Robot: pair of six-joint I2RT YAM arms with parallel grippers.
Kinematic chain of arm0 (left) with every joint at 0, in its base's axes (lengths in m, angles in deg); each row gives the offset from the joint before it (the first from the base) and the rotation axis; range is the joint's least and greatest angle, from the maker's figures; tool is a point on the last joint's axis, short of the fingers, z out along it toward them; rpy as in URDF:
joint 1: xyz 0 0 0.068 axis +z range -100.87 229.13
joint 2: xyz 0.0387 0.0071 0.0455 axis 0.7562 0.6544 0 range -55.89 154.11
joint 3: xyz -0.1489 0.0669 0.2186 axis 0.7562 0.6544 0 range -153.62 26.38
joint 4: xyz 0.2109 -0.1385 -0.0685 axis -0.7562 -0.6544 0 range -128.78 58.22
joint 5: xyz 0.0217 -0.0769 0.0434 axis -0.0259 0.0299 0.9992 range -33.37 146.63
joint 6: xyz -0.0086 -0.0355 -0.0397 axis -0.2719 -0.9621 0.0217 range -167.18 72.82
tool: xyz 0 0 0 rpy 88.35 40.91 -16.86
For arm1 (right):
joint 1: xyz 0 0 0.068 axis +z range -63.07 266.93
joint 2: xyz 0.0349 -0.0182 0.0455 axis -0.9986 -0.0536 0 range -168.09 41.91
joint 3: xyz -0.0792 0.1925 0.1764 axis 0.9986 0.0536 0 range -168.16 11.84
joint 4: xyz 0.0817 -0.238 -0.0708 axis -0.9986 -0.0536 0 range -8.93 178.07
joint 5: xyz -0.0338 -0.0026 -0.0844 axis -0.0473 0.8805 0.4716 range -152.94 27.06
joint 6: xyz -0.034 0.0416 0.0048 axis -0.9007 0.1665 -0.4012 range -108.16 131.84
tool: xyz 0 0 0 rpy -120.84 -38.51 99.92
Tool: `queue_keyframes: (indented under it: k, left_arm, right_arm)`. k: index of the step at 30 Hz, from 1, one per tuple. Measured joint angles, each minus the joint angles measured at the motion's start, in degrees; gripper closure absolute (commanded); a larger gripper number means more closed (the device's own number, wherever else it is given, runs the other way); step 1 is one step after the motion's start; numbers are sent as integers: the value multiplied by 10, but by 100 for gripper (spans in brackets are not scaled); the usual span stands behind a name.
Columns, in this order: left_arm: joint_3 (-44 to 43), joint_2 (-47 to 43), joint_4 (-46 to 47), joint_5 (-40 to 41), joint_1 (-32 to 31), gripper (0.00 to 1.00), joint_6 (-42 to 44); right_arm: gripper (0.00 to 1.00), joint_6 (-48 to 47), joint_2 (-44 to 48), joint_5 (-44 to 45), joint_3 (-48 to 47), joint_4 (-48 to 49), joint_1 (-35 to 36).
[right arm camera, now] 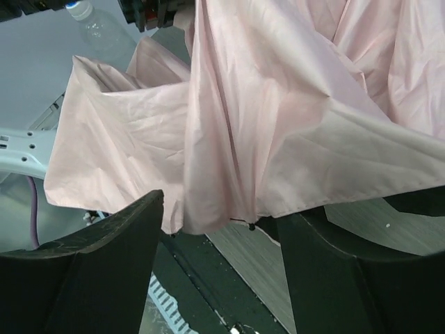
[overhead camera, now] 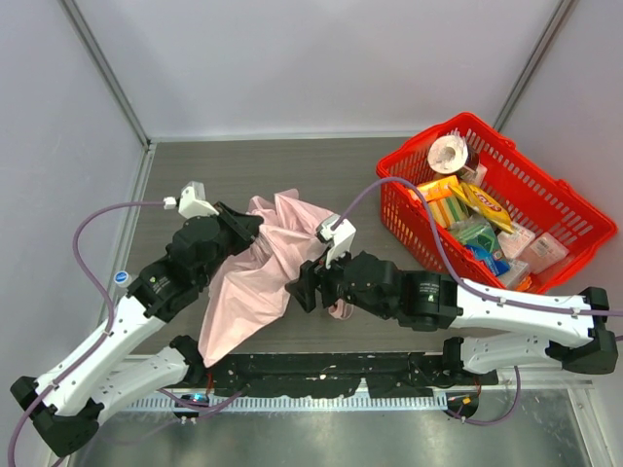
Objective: Put away the umbrella
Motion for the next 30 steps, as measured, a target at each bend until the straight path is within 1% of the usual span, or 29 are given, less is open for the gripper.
queue_keyframes:
  k: [1, 2, 3, 4, 5, 6, 7, 8, 11, 15, 16, 17, 18, 19, 21, 23, 26, 28, 29, 30]
  left_arm:
    - [-2, 1, -6, 0, 0, 100, 0]
    - [-4, 2, -9, 0, 0, 100, 0]
    - [-5, 3, -10, -1, 0, 100, 0]
    - [-5, 5, -10, -2, 0, 100, 0]
    - [-5, 6, -10, -7, 0, 100, 1]
    - [-5, 7, -10, -12, 0, 100, 3]
    - [-5, 7, -10, -17, 0, 100, 7]
    - [-6, 7, -10, -24, 0, 100, 13]
    - [-6, 4, -10, -34, 0, 100, 31]
    - [-12, -6, -17, -36, 0, 100, 68]
    - [-13, -9, -17, -37, 0, 100, 75]
    - [-14, -13, -15, -42, 0, 100, 84]
    - [-15, -16, -15, -48, 0, 100, 89]
    - [-18, -17, -15, -58, 0, 100, 95]
    - [-26, -12, -16, -78, 0, 100, 105]
    - [-40, 2, -20, -96, 0, 100, 108]
    - [-50, 19, -28, -99, 0, 100, 104]
    - [-52, 27, -35, -94, 0, 100, 102]
    - [-52, 30, -39, -89, 0, 100, 102]
    - [-52, 33, -41, -84, 0, 100, 103]
  right_arm:
    - [29, -2, 0, -1, 0, 3, 0]
    - [34, -3, -2, -1, 0, 8, 0]
    - [42, -4, -3, 2, 0, 15, 0]
    - [58, -5, -5, 6, 0, 18, 0]
    - [70, -7, -8, 18, 0, 20, 0]
    - [89, -8, -9, 31, 0, 20, -1]
    - [96, -8, -11, 45, 0, 19, -3]
    - [100, -10, -11, 59, 0, 18, -5]
    - [100, -15, -3, 100, 4, 13, -22]
    - [99, -29, 54, 140, 25, -12, -65]
    - [91, -34, 70, 144, 29, -19, -78]
    - [88, -41, 88, 144, 33, -23, -97]
    - [79, -47, 103, 143, 37, -26, -115]
    - [67, -56, 114, 144, 40, -32, -135]
    - [57, -64, 115, 150, 40, -44, -155]
    - [54, -71, 101, 157, 25, -80, -162]
    - [50, -64, 50, 155, -43, -172, -165]
    - [46, -40, 27, 127, -80, -221, -165]
    - [38, -25, 30, 111, -85, -236, -165]
    - [35, -7, 42, 94, -85, -248, -165]
